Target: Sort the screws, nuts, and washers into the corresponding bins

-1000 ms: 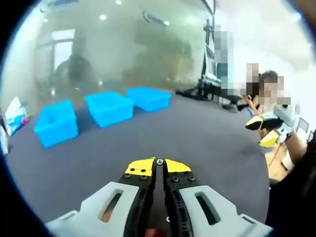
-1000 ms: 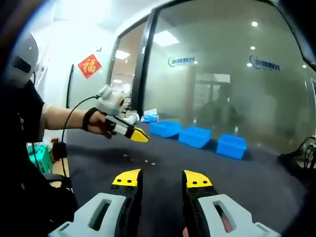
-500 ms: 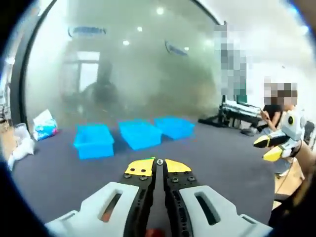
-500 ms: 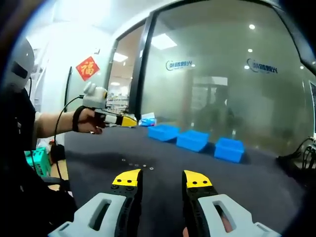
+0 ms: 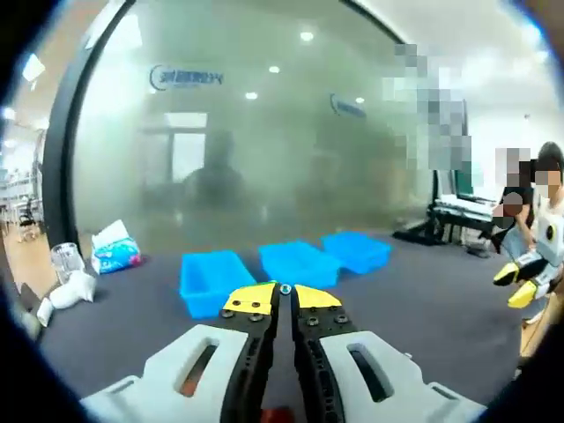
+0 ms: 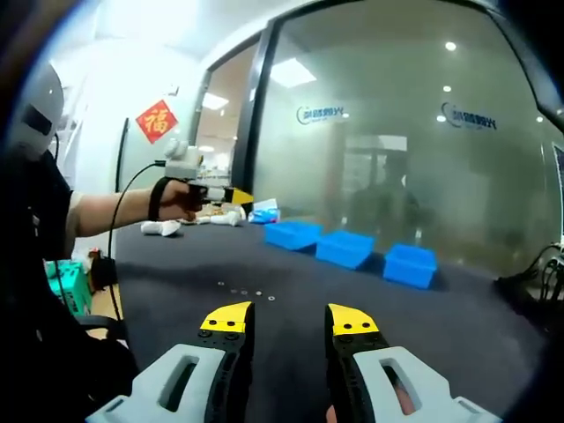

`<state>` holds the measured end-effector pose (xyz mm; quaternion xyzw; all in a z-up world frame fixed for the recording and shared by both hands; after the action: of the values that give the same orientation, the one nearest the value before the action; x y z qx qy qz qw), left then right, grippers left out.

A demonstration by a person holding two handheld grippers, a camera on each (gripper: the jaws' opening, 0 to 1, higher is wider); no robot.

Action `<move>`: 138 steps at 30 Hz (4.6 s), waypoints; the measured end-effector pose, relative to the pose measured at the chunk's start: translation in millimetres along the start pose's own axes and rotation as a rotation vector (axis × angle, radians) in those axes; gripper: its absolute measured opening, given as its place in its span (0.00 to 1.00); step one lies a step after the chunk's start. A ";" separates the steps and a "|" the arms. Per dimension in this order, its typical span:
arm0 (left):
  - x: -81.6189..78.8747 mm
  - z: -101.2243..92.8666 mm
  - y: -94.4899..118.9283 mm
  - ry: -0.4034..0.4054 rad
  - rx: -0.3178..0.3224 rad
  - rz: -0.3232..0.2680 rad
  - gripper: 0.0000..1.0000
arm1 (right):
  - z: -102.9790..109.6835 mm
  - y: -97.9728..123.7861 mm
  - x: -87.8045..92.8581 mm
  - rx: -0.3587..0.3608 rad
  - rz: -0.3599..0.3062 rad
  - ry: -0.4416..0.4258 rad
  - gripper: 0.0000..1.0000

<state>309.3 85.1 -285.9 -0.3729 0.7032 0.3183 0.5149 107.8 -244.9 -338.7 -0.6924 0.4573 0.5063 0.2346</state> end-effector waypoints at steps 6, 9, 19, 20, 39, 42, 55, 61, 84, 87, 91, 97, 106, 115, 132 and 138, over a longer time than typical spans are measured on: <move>-6.4 18.5 -25.8 -0.006 -0.049 -0.009 0.05 | -3.0 2.0 1.3 0.007 0.000 -0.007 0.28; -8.0 27.4 -40.8 -0.010 -0.066 -0.012 0.05 | -4.0 2.5 1.9 0.011 -0.001 -0.010 0.28; -7.3 49.0 -87.8 -0.002 -0.116 0.029 0.05 | -4.1 2.6 6.3 0.007 0.008 -0.015 0.28; -7.7 50.3 -92.0 -0.006 -0.121 0.033 0.05 | -4.5 2.7 6.9 0.008 0.009 -0.015 0.28; -8.7 97.9 -141.2 0.066 -0.235 0.106 0.06 | -6.4 4.1 8.1 0.010 0.002 -0.027 0.28; -8.5 96.2 -145.6 0.067 -0.225 0.109 0.06 | -4.5 3.2 9.3 0.007 0.007 -0.027 0.28; -8.4 82.9 -152.2 0.040 -0.178 0.114 0.09 | -2.5 2.1 6.7 -0.001 0.003 -0.025 0.28; -9.1 79.2 -150.4 0.029 -0.157 0.117 0.25 | -1.3 1.2 8.3 -0.005 0.006 -0.026 0.28; -0.1 13.1 -75.8 0.023 0.013 0.092 0.38 | -6.5 2.9 9.2 0.014 0.001 -0.028 0.28; 4.9 -3.3 -52.7 0.033 0.039 0.099 0.36 | -6.9 3.8 9.8 0.017 0.004 -0.029 0.28; 7.0 -25.5 -19.8 0.018 0.098 0.069 0.36 | -5.4 4.5 10.2 0.019 0.006 -0.025 0.28; 16.7 -46.3 28.5 0.031 0.144 0.048 0.36 | -4.2 3.3 6.9 0.020 -0.003 -0.022 0.28; 30.6 -30.6 73.2 0.016 0.141 0.045 0.36 | 0.9 1.3 5.0 0.012 -0.003 -0.006 0.28; 51.5 -20.1 107.1 0.068 0.100 0.041 0.36 | -0.7 1.4 0.3 0.019 -0.014 0.000 0.28; 70.4 -24.9 143.0 0.021 0.156 0.069 0.36 | 4.4 -0.9 -0.7 -0.003 -0.013 0.012 0.29; 72.9 -28.8 140.8 -0.011 0.236 0.122 0.38 | 5.7 -0.5 0.7 -0.013 -0.009 0.019 0.29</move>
<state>161.2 119.9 -339.4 -0.2645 0.7542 0.2662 0.5388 105.5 -240.5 -341.6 -0.7007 0.4531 0.5017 0.2282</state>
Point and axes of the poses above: the point that each gripper's makers call its tool centre point, and the gripper's own axes: y roughly backward along the fingers, z roughly to its left, x roughly out of its underside, the point moved 10 cm from there along y, roughly backward along the fingers, and after that the axes turned 15 degrees about y, right-handed, at the moved point
